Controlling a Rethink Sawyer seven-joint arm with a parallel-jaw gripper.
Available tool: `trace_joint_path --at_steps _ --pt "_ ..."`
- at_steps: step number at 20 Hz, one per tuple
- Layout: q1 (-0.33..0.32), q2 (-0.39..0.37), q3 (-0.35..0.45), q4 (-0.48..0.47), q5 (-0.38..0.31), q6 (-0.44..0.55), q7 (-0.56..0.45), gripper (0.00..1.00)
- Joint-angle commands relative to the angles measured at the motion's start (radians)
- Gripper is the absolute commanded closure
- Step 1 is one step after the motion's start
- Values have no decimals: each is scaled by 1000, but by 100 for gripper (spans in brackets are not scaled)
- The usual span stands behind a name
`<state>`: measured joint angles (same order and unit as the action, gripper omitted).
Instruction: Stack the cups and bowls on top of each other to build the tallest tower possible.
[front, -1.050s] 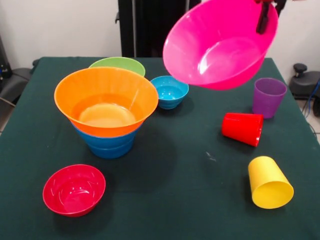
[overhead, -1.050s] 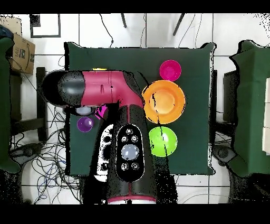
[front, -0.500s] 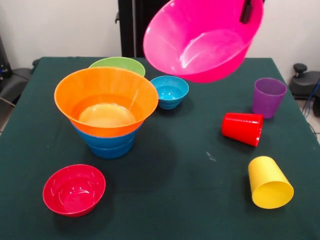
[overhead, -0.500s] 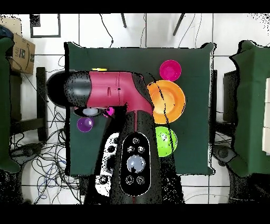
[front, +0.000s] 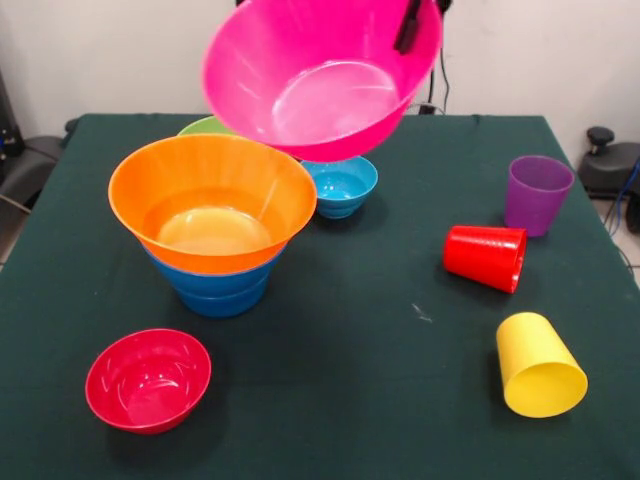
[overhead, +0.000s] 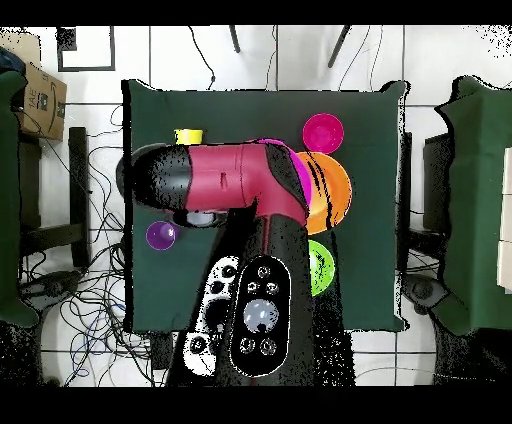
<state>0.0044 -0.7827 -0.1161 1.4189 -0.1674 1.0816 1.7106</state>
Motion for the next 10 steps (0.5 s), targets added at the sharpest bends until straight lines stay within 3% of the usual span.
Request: trace_joint_path --at_steps 1,10 --pt "25 58 -20 -30 -137 -74 107 100" --pt "47 79 -59 -50 -179 -129 140 100"
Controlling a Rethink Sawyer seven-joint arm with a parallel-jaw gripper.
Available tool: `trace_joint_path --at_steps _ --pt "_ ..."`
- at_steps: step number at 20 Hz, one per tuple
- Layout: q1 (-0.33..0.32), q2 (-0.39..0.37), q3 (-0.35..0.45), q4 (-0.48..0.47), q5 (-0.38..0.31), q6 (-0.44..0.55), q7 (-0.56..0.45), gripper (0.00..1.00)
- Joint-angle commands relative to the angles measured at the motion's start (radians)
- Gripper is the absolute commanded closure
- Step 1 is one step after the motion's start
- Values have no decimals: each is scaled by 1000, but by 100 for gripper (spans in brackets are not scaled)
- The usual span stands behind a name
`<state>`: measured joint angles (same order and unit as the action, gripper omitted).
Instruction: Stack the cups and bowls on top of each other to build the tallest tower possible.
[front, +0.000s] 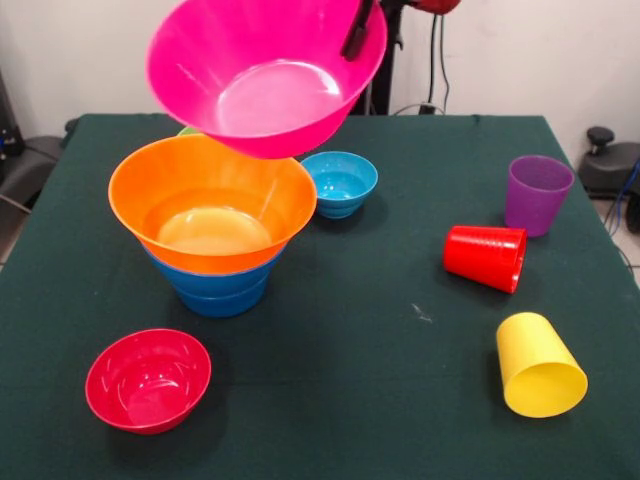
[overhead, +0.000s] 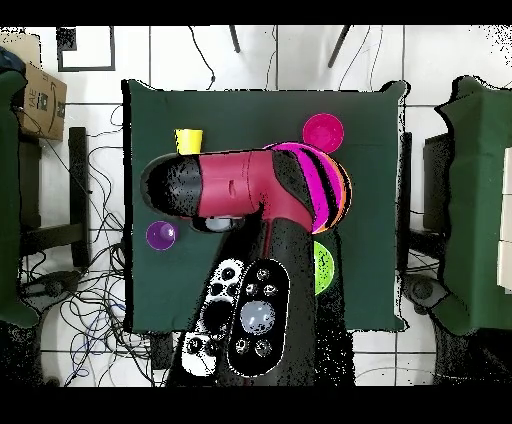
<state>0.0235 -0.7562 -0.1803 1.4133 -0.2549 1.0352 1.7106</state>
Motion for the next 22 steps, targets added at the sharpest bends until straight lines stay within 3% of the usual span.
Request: trace_joint_path --at_steps 1,8,22 --pt "32 59 -1 -48 -95 -91 148 100" --pt "48 95 -37 -70 -107 -146 166 100" --pt "89 196 -127 -53 -106 -363 239 100"
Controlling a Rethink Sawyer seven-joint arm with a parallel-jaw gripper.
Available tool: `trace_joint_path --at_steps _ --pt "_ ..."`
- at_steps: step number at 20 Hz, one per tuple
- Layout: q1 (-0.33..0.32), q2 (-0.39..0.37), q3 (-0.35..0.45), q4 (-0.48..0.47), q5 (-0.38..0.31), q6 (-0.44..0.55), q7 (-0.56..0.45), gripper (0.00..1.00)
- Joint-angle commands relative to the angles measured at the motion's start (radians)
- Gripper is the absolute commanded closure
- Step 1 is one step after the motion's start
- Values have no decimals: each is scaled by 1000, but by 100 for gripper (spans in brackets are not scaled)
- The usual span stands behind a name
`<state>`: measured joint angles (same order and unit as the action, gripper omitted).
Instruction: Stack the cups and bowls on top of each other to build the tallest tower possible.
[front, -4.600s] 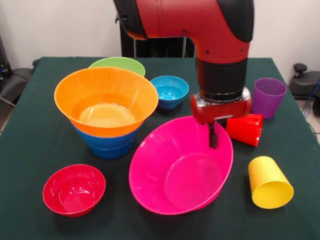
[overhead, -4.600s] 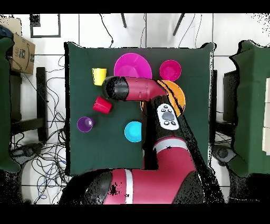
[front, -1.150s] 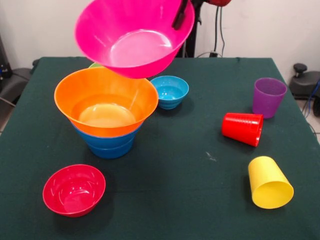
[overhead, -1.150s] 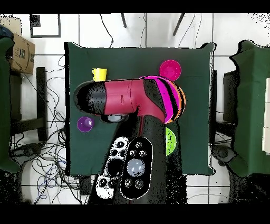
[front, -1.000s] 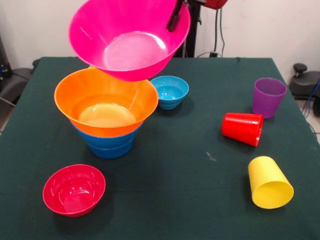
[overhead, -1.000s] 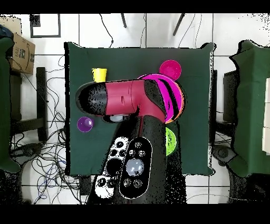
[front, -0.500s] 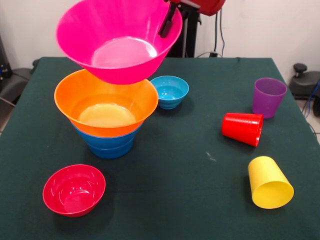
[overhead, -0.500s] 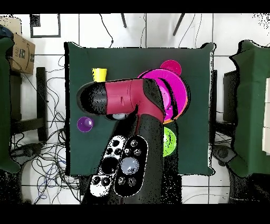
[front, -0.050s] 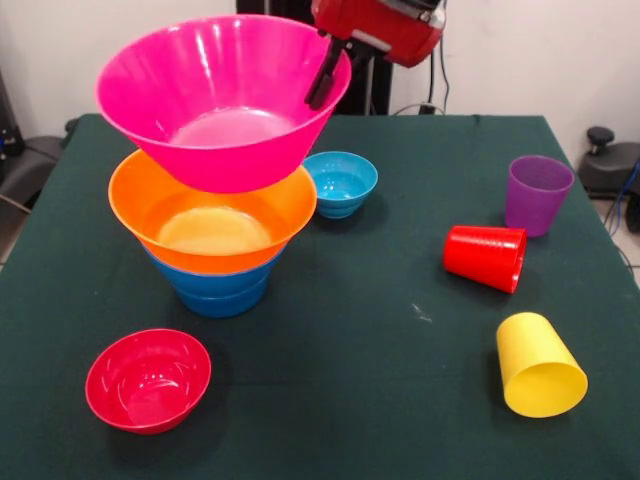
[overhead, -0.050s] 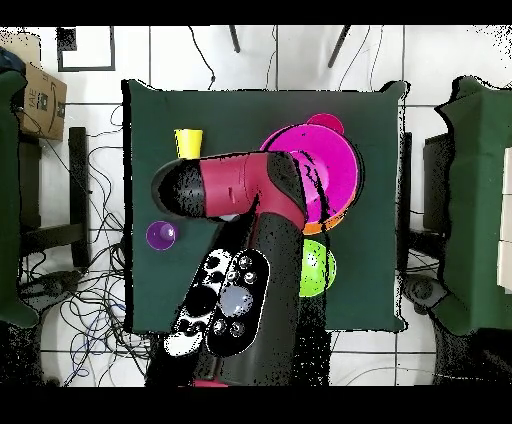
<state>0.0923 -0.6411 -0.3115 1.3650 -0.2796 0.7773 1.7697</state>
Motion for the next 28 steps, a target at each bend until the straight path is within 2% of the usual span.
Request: trace_joint_path --at_steps 1,9,14,15,16,19,28 --pt "23 87 -2 -3 -80 -117 183 100" --pt "51 136 -62 11 -89 -218 211 100" --pt "53 137 -73 11 -67 -205 187 100" --pt "47 135 -66 10 -61 -165 156 100" --pt "43 134 -61 12 -51 -144 139 0" --pt "28 126 -39 16 -44 -170 126 0" --pt "3 113 -6 19 -22 -123 81 0"
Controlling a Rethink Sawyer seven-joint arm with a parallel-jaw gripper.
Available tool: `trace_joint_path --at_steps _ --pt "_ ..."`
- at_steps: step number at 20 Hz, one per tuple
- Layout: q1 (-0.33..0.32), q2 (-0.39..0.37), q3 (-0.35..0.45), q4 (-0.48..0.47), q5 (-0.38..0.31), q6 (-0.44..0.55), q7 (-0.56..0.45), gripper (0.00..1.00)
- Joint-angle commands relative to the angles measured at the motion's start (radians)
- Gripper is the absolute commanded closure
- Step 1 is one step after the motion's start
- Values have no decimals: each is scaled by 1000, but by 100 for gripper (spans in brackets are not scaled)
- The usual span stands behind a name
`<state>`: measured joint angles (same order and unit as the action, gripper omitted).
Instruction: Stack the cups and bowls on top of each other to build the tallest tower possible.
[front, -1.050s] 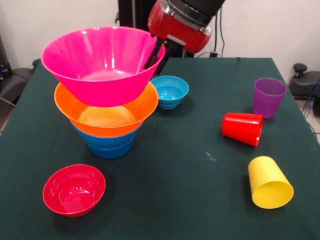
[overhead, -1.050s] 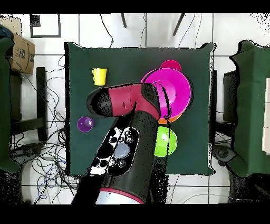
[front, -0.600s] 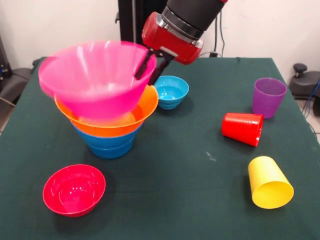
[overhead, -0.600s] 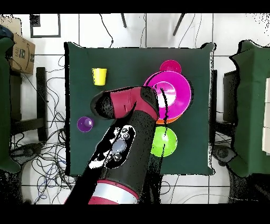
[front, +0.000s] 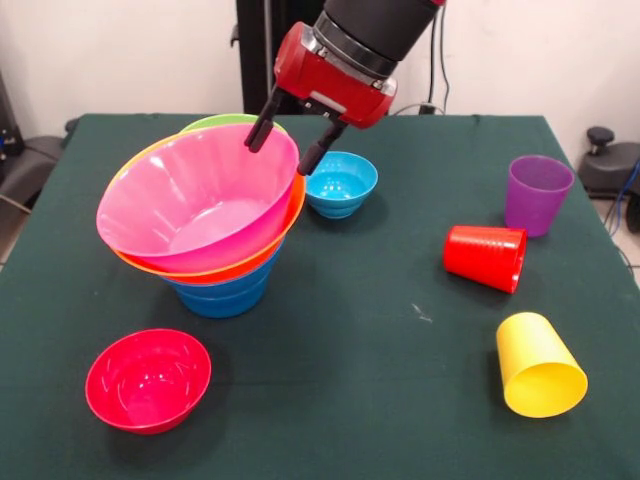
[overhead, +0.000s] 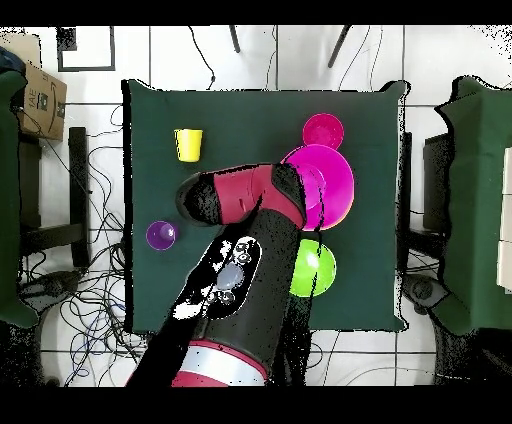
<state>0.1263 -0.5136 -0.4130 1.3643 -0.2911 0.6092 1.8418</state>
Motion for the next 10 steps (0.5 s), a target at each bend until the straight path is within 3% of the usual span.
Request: trace_joint_path --at_steps 1,10 --pt "-31 -15 97 21 -10 45 8 0" --pt "-37 -11 111 15 -4 64 -5 0"
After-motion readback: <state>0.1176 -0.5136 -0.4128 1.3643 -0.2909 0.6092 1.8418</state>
